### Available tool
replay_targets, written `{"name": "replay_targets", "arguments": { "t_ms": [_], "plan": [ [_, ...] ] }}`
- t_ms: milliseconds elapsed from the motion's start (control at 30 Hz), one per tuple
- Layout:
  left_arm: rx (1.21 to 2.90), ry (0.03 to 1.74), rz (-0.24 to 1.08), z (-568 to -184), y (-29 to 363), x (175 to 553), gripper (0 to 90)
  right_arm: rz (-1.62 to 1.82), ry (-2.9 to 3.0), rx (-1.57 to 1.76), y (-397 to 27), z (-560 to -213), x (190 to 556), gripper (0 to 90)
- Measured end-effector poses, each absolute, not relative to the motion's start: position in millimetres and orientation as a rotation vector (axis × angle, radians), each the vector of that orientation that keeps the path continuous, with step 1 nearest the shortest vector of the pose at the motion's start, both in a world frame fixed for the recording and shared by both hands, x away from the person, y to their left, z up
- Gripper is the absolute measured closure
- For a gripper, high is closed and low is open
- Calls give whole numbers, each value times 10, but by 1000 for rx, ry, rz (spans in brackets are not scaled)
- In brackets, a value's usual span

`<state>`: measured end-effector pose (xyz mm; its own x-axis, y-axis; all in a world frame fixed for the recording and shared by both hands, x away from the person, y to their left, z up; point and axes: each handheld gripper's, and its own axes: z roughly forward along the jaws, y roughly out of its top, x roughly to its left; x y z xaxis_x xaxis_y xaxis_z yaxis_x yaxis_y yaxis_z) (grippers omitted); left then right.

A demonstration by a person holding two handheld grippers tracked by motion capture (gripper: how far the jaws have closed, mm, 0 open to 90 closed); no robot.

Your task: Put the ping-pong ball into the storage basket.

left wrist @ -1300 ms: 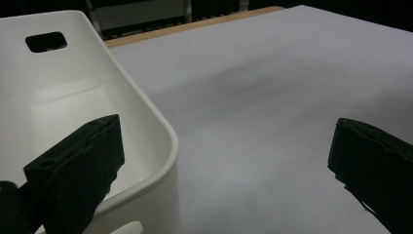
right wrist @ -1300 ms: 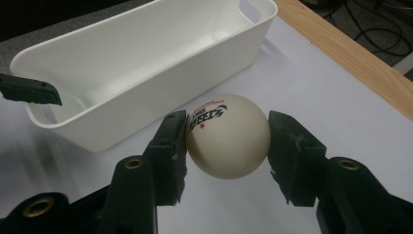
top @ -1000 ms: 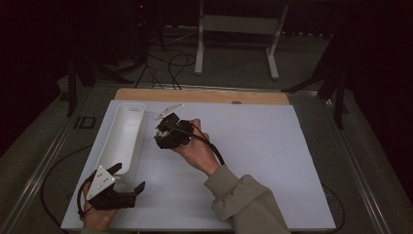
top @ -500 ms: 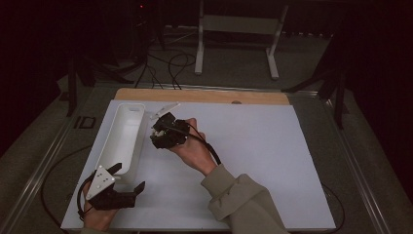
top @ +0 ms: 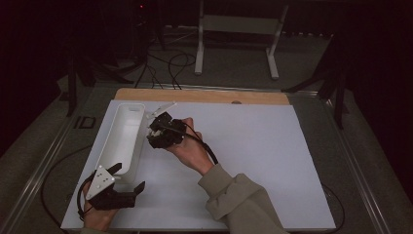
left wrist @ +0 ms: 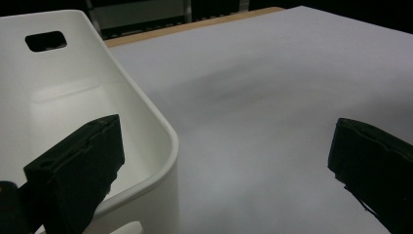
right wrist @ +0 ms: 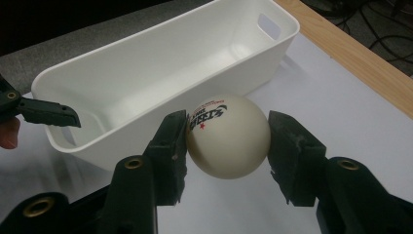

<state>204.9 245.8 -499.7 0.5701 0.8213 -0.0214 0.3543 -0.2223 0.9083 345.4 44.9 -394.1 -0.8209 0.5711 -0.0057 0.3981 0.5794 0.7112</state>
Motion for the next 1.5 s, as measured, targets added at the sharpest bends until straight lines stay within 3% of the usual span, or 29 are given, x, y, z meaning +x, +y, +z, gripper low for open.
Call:
{"name": "replay_targets", "arguments": {
  "t_ms": [1500],
  "plan": [
    [1811, 959, 589, -4998, 2466, 2049, 5, 1135, 2606, 767, 694, -3993, 3516, 510]
  ]
}}
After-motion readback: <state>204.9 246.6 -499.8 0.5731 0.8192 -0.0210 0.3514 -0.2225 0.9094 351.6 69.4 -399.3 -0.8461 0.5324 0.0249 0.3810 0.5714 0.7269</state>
